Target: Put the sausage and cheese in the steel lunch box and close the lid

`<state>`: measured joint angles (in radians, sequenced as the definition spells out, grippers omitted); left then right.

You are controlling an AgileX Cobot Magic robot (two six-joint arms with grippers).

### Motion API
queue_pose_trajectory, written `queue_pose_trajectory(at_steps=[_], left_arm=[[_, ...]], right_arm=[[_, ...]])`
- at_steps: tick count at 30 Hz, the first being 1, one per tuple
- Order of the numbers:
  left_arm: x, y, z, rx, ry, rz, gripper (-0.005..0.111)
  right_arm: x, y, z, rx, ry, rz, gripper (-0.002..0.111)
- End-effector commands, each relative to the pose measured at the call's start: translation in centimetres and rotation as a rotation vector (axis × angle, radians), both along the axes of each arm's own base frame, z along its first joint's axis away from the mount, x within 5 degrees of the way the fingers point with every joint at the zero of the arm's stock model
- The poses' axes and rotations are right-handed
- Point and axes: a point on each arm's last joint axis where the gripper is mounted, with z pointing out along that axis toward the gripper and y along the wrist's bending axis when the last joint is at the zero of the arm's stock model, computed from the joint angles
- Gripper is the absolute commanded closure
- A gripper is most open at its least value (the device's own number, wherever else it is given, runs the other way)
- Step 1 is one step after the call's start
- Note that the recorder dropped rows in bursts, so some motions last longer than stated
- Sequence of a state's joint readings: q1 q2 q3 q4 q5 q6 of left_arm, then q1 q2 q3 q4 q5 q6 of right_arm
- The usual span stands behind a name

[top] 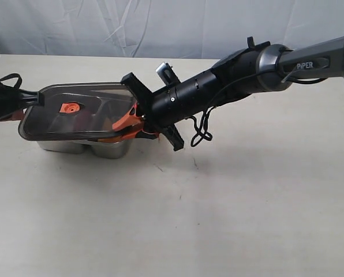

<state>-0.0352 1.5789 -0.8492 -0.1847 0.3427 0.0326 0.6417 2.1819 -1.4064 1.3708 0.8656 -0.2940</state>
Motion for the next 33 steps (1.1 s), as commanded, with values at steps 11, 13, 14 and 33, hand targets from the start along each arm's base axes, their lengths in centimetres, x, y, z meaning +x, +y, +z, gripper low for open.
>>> queue_pose_trajectory(at_steps=[11,13,14,33], left_arm=[[-0.5,0.3,0.0,0.110,0.103,-0.138,0.107],[-0.1,0.3,0.4,0.111,0.086,-0.137,0.107],[0.0,0.3,0.6,0.111,0.078,-0.136,0.107],[0.5,0.3,1.8,0.136,0.097,-0.160,0.107]], right_arm=[[0.1,-0.2,-0.2,-0.027,0.025,-0.027,0.109],[0.1,-0.2,-0.2,-0.028,0.034,-0.033,0.108],[0.0,-0.2,-0.2,-0.030,0.033,-0.032,0.106],[0.6,-1.9,0.0,-0.032,0.063,0.025,0.071]])
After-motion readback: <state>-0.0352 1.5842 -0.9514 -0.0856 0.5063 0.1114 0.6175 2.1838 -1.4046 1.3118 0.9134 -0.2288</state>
